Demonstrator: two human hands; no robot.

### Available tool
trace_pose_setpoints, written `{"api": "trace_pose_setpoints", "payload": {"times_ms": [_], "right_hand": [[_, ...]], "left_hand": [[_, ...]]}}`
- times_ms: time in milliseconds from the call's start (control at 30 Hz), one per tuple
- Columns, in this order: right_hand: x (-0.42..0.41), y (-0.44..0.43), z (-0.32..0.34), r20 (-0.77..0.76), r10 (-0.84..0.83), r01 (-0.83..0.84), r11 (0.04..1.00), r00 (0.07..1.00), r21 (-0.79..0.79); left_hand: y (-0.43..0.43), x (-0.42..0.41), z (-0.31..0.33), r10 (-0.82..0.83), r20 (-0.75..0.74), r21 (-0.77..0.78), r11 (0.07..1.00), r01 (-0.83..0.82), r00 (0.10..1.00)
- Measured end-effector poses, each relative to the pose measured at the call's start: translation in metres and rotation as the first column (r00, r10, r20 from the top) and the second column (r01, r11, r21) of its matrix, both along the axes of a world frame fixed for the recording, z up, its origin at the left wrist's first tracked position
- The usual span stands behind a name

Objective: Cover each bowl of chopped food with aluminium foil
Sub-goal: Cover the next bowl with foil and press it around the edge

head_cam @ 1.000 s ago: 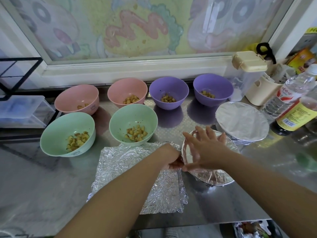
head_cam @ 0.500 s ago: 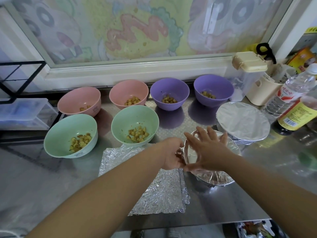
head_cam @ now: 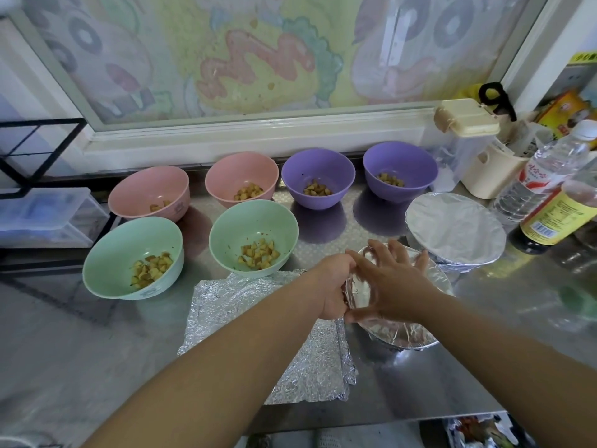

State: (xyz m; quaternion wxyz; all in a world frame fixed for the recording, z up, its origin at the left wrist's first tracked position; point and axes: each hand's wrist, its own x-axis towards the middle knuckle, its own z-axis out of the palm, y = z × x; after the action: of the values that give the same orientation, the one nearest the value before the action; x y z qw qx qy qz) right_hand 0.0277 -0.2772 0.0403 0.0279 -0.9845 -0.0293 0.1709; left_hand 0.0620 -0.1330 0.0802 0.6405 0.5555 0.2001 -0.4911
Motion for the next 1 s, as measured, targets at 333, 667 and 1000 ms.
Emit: {"api": "trace_pose_setpoints", "payload": {"times_ms": [333, 667, 1000], "right_hand": [[-0.002, -0.001, -0.001, 0.023, 0.016, -0.015, 0.999, 1.000, -0.043], [-0.003, 0.000, -0.002, 0.040, 0.016, -0.013, 0.998, 0.999, -0.067], [-0.004, 0.001, -0.002, 0.016, -0.014, 0.015, 1.000, 1.000, -0.022]], "left_hand": [[-0.007, -0.010, -0.017, 0.061, 0.162, 0.169, 0.982, -0.088, 0.985], [-0.018, -0.005, -0.055, 0.136, 0.213, 0.091, 0.983, -0.159, 0.967], [-0.008, -0.006, -0.049, 0.247, -0.003, -0.301, 0.924, -0.236, 0.969]]}}
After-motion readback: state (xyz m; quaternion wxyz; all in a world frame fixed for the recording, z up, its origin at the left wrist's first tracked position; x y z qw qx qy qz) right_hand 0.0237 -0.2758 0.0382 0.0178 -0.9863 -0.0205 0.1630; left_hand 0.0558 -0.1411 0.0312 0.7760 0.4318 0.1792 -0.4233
